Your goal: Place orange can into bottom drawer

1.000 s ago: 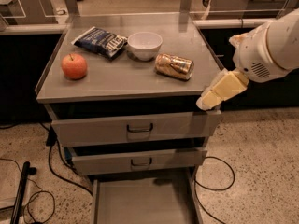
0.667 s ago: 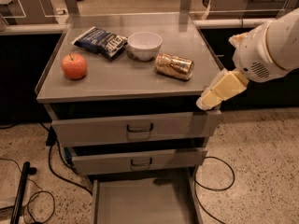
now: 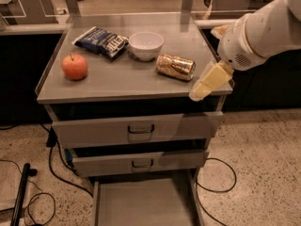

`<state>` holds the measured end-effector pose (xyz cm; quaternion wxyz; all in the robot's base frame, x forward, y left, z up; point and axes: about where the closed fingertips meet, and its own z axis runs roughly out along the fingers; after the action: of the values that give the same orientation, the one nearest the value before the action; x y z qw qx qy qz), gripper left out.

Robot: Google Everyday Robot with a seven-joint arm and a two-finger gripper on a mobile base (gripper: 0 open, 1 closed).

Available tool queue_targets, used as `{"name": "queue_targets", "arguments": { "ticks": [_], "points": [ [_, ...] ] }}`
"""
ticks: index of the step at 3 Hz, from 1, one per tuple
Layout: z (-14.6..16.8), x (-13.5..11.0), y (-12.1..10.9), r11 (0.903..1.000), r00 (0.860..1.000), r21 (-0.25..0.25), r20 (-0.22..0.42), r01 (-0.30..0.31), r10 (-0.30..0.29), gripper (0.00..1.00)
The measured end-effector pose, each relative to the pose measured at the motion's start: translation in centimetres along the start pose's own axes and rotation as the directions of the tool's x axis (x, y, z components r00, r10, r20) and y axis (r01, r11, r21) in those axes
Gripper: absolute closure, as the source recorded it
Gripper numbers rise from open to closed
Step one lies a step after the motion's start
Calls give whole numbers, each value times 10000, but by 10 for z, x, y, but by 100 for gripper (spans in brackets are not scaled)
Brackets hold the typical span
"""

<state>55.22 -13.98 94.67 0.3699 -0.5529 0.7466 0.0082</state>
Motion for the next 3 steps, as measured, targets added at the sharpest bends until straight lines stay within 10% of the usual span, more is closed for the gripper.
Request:
{"name": "queue_targets", "arguments": {
  "ticks": [2,3],
  "points": [
    [49,3,-24,9769,9788,-889,831,1943,-1871,0],
    [72,-2,-34,9694,9755,-1483,1310,1957,-1769,0]
  ]
}}
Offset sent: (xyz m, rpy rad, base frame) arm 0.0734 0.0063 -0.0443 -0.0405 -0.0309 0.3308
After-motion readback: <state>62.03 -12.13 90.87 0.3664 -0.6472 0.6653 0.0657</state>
